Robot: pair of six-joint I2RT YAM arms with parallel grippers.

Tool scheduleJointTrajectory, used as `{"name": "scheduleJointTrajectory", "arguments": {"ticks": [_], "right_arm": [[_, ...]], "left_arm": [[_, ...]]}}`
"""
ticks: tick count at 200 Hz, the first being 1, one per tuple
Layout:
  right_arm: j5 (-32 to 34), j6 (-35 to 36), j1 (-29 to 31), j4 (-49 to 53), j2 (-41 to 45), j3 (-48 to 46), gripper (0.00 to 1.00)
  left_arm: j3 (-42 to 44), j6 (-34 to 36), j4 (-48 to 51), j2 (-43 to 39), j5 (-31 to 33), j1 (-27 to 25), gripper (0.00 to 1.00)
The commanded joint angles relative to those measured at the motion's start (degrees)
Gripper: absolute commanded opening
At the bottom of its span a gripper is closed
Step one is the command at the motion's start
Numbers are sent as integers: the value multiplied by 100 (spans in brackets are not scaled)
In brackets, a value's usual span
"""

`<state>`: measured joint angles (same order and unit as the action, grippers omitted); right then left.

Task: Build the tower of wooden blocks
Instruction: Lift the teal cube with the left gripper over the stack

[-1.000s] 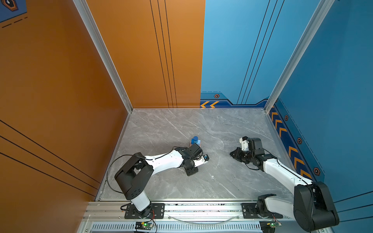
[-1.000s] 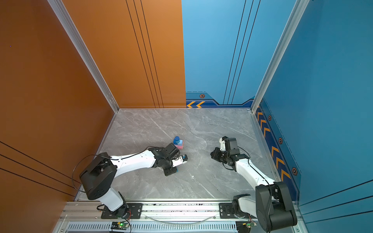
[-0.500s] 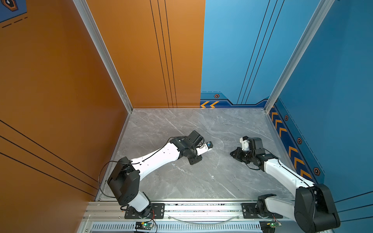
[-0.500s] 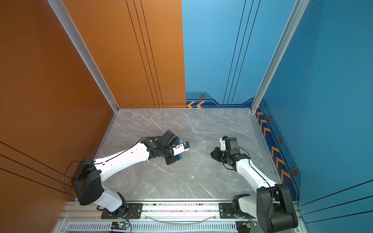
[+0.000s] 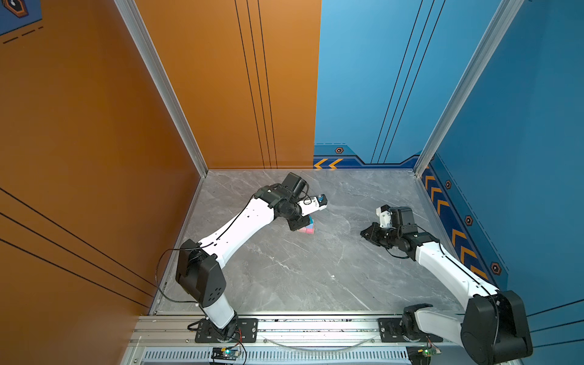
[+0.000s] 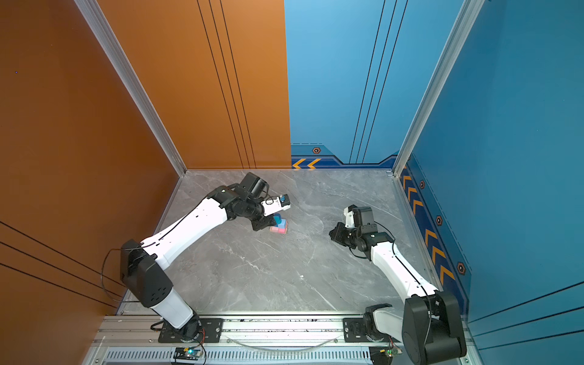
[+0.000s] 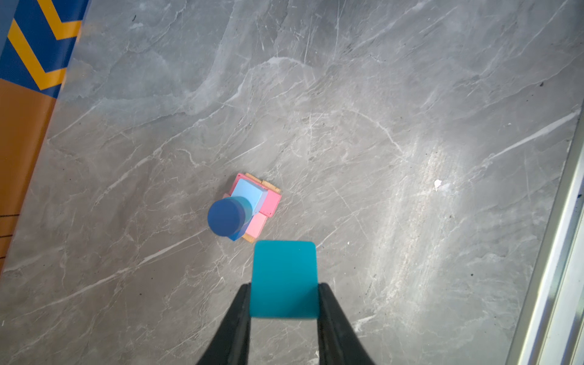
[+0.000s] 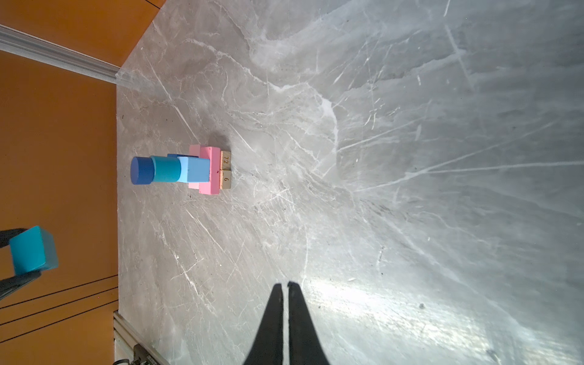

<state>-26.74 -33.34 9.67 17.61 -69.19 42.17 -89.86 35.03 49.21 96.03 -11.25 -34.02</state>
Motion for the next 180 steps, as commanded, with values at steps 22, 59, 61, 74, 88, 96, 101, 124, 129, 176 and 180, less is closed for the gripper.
{"name": "scheduleJointTrajectory", "arguments": {"ticks": [22,59,61,74,88,96,101,124,129,176,180], "right_arm": [[195,-13,-57,366,-151,300,9],[213,-32,-69,373,-203,323,9],[207,-32,-70,368,-208,319,9],[208,-23,-80,394,-238,327,9],[204,-6,-111,403,-270,344,9],[196,-6,-128,410,-279,357,9],[189,2,-136,415,-291,362,9],[178,3,-167,410,-333,379,9],[176,-1,-174,402,-349,379,9],[99,-7,-211,353,-480,401,9],[91,-6,-220,356,-488,401,9]], "left_arm": [[-370,304,257,345,-391,127,4],[-501,412,265,580,-460,236,5],[-509,405,269,587,-476,246,5],[-575,398,273,667,-524,284,5],[-660,378,265,778,-511,301,6],[-709,375,266,841,-494,300,6],[-731,368,265,879,-499,311,6],[-842,321,268,1038,-453,317,7],[-863,298,268,1067,-441,313,7],[-1114,74,265,1318,-378,301,6],[-1143,60,257,1341,-384,300,6]]}}
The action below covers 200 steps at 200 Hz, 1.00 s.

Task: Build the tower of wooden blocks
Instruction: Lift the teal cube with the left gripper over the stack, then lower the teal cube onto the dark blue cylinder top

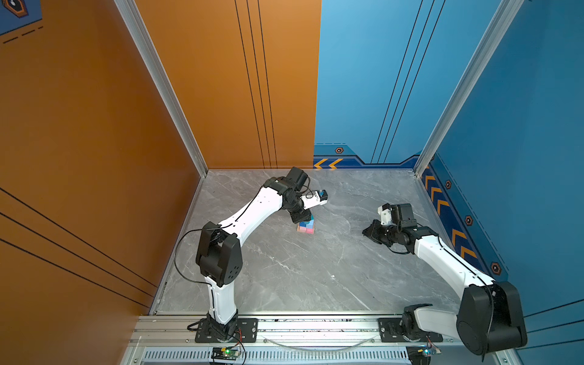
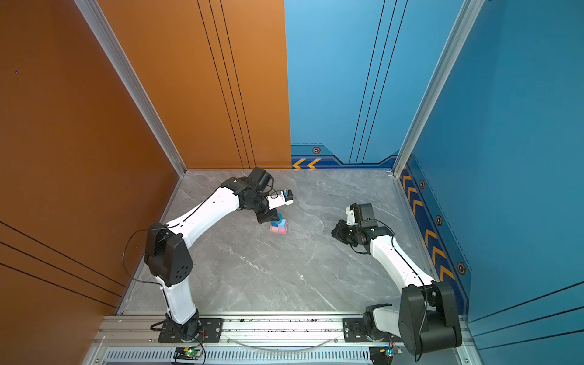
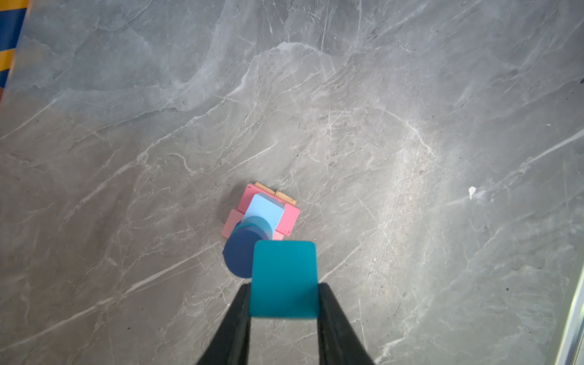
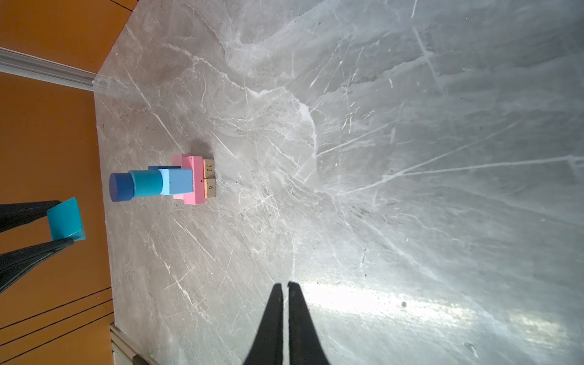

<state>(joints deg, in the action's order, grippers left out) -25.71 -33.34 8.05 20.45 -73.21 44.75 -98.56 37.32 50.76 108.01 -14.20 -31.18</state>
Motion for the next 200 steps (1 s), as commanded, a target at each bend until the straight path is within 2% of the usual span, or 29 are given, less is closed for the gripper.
{"name": "scheduleJointTrajectory", "arguments": {"ticks": [1,200], "right_arm": [[-12,-6,-58,68,-83,146,9],[-296,65,-392,-117,-171,-28,9]], "left_arm": [[-280,-175,105,147,-91,15,6],[-943,-319,380,746,362,27,7]]}}
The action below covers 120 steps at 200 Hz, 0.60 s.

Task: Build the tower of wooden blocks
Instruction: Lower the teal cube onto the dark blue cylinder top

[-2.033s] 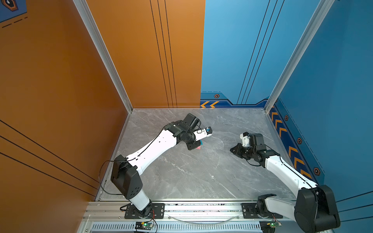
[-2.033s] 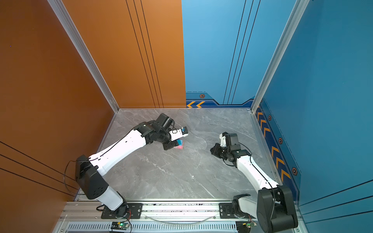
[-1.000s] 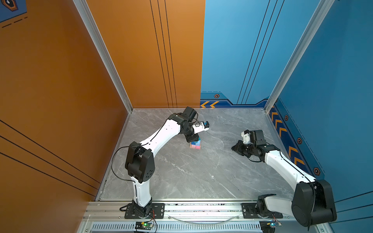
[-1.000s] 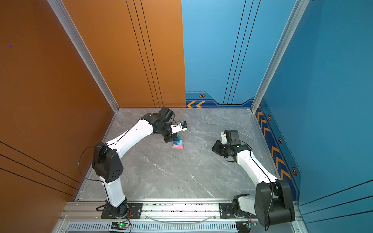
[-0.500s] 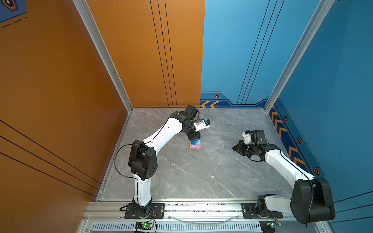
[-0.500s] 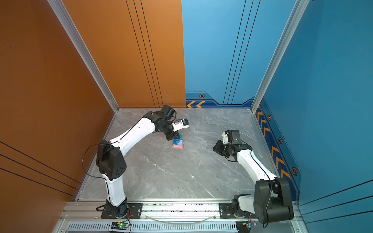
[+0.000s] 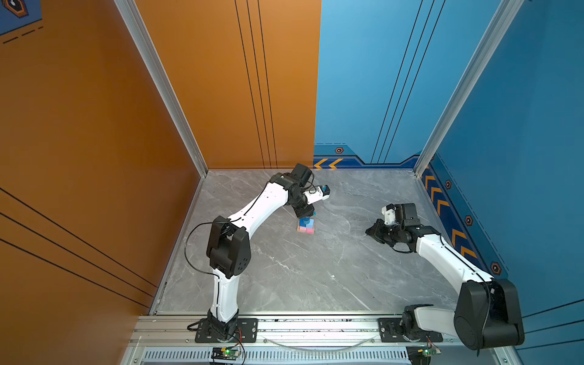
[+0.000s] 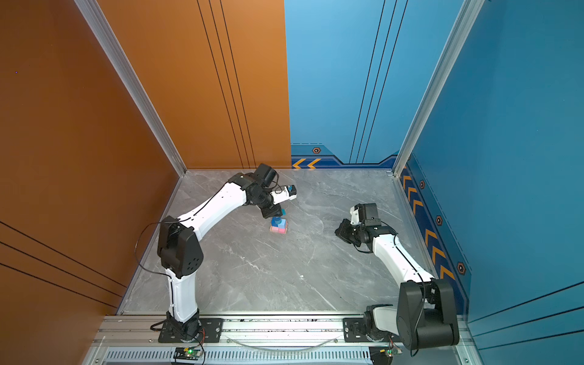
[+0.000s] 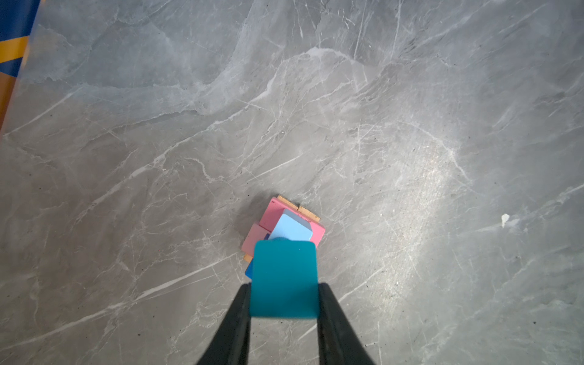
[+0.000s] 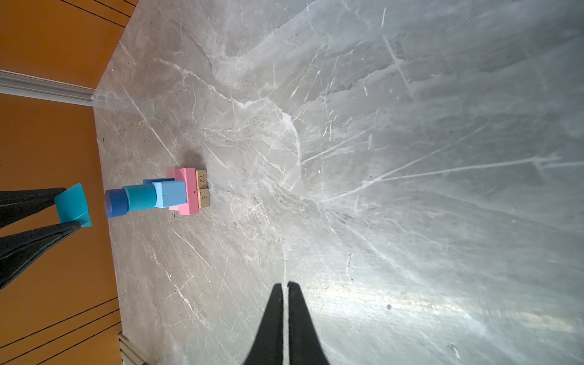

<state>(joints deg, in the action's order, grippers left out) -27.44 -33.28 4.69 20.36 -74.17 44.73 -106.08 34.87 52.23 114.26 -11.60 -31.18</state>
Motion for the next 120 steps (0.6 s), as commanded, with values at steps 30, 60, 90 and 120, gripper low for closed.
{"name": "scheduleJointTrajectory", "arguments": {"ticks": [30,60,90,120], "right_arm": [[-156,58,-65,-113,-123,-10,9],[-165,51,-66,-154,-166,1,9],[-173,49,-65,-172,-196,9,9],[-174,32,-65,-180,-210,4,9]], "left_arm": [[-193,-101,286,141,120,42,6],[-193,-106,331,165,125,42,7],[-185,-102,410,186,165,50,7],[-219,-107,411,219,177,69,7]]}}
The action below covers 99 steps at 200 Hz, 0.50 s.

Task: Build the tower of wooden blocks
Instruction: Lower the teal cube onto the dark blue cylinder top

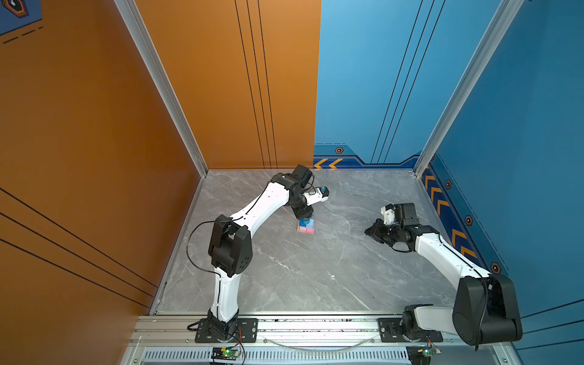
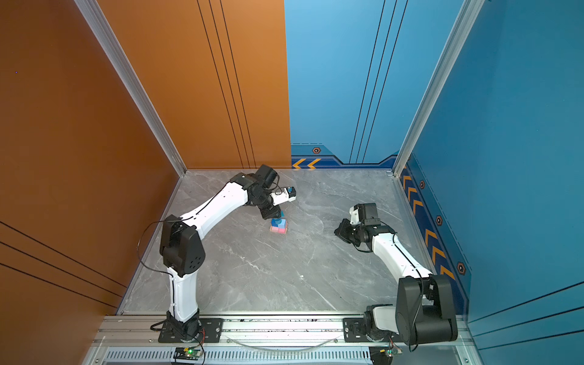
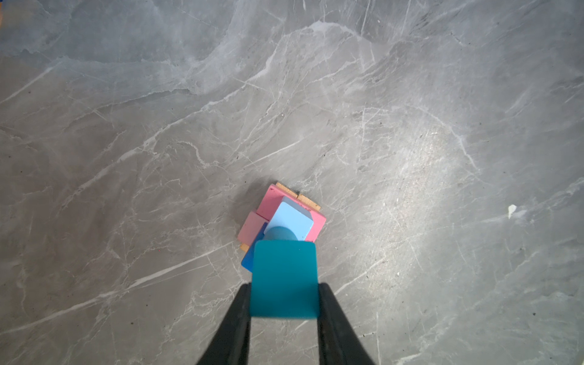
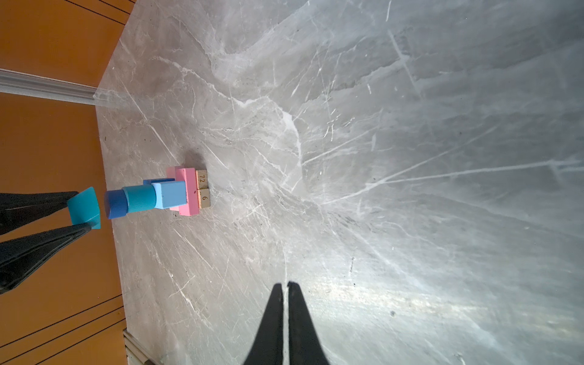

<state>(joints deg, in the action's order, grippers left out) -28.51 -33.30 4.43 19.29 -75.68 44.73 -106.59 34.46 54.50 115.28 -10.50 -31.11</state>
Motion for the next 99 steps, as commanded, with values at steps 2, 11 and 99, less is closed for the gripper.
{"name": "scheduleJointTrajectory", "arguments": {"ticks": [2,11,99], "right_arm": [[-67,34,-38,-74,-56,6,9],[-67,35,-39,-74,-61,6,9],[-67,9,-39,-97,-80,9,9]], "left_arm": [[-169,-67,184,117,73,64,7],[-178,-78,184,133,69,70,7],[-222,-115,184,187,84,106,12]]}}
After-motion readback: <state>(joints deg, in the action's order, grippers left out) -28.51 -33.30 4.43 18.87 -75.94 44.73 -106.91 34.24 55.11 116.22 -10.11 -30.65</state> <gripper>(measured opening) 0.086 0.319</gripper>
